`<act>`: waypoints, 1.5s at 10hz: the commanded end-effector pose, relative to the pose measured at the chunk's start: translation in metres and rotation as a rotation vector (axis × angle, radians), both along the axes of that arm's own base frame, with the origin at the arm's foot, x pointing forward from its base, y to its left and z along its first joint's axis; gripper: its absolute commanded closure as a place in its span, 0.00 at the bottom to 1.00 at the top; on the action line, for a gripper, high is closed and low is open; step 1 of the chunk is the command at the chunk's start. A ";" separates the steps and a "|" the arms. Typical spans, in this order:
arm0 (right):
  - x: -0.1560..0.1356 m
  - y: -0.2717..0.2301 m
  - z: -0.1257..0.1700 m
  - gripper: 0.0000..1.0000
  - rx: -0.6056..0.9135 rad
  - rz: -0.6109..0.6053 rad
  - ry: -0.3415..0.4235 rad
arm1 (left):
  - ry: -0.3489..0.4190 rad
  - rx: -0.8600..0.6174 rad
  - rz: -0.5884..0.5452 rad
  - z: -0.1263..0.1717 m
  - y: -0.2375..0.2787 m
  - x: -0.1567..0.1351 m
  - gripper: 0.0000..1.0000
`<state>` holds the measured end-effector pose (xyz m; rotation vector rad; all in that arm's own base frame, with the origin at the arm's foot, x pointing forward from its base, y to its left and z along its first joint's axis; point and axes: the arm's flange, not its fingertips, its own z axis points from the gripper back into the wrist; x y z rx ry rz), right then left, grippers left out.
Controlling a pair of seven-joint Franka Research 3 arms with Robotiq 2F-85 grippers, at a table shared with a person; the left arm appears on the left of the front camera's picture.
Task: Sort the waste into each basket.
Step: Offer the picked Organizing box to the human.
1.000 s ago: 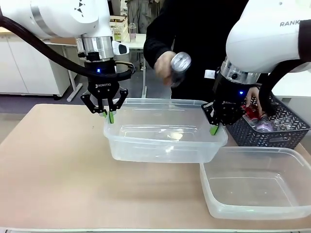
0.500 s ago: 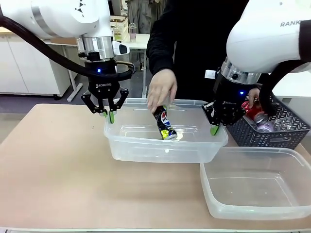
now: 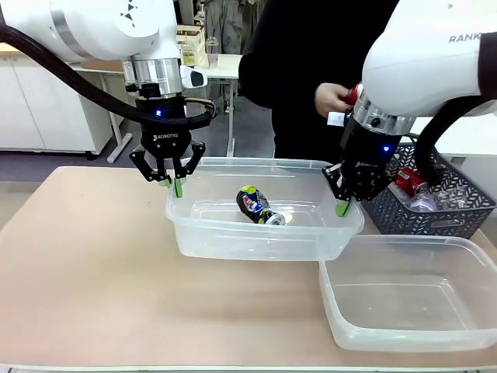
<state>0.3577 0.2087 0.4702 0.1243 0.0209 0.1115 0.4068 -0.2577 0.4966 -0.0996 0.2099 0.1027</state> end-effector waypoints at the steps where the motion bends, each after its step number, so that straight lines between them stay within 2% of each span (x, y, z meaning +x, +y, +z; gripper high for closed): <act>1: 0.001 0.005 0.006 0.95 -0.006 0.012 0.005 | -0.017 -0.004 0.013 0.002 0.001 -0.002 0.93; 15: 0.001 0.005 0.006 0.95 -0.006 0.012 0.005 | -0.017 -0.004 0.013 0.002 0.001 -0.002 0.93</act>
